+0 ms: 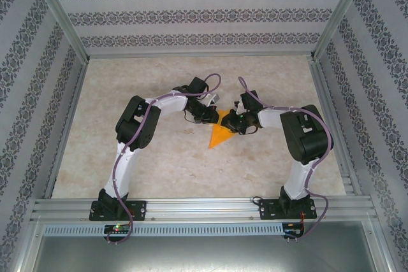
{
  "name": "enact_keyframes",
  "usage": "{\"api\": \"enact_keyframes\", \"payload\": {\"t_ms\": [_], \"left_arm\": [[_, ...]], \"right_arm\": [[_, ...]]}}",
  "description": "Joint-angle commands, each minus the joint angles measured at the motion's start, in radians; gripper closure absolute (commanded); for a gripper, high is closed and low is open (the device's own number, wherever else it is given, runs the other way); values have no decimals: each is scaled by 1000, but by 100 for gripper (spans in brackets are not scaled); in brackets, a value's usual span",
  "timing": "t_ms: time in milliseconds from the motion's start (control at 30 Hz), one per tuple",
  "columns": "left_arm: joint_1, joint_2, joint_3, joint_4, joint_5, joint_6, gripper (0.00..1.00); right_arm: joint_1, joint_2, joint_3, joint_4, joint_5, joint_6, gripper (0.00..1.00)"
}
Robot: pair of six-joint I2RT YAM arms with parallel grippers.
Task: Fold a paper plane with a square sheet of paper (pick it up from the middle)
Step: Fourth fold the wing at the center of the table.
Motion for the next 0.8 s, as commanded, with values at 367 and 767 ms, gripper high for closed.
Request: {"api": "enact_keyframes", "payload": {"t_ms": [367,767], "left_arm": [[-15,76,69,-171,-121,37,89],[-1,-9,166,-221,-121,27,78]], "right_arm": [[-11,39,-9,-93,60,-80,88],[-8,55,-48,-61,22,-79,88]]}}
